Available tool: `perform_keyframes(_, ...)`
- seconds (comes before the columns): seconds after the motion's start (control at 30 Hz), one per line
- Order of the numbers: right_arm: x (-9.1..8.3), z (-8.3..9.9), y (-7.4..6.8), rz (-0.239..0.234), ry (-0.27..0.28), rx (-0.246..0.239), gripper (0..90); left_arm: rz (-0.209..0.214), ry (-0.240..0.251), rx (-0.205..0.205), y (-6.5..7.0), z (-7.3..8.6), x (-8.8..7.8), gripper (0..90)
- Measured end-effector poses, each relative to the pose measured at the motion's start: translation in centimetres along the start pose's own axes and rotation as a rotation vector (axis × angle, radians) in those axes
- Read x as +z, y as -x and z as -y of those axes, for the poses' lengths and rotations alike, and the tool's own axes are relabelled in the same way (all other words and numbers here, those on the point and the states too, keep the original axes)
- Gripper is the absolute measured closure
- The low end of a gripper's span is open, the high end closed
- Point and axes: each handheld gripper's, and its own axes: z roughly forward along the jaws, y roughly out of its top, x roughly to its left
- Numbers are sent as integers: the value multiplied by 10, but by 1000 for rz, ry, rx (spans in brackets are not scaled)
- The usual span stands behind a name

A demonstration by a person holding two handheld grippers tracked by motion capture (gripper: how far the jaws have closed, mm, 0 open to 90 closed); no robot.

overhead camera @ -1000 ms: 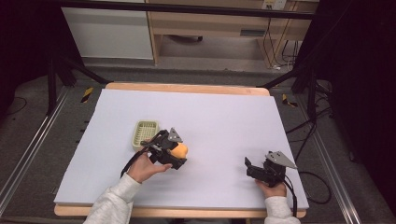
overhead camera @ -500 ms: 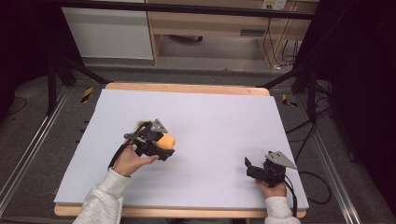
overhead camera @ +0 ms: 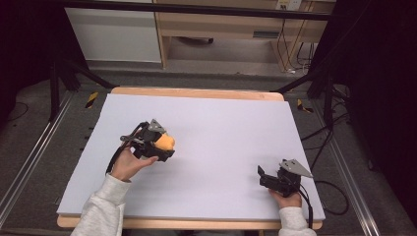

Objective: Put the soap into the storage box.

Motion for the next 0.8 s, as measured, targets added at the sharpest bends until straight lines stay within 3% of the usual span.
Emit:
perform_keyframes(0.43,0,0,0,0,-1,1,42,-46,6,-38,-17,-1,-3,266)
perform_keyframes(0.8,0,0,0,-3,-5,4,42,-75,-3,-96,-36,1,-2,266)
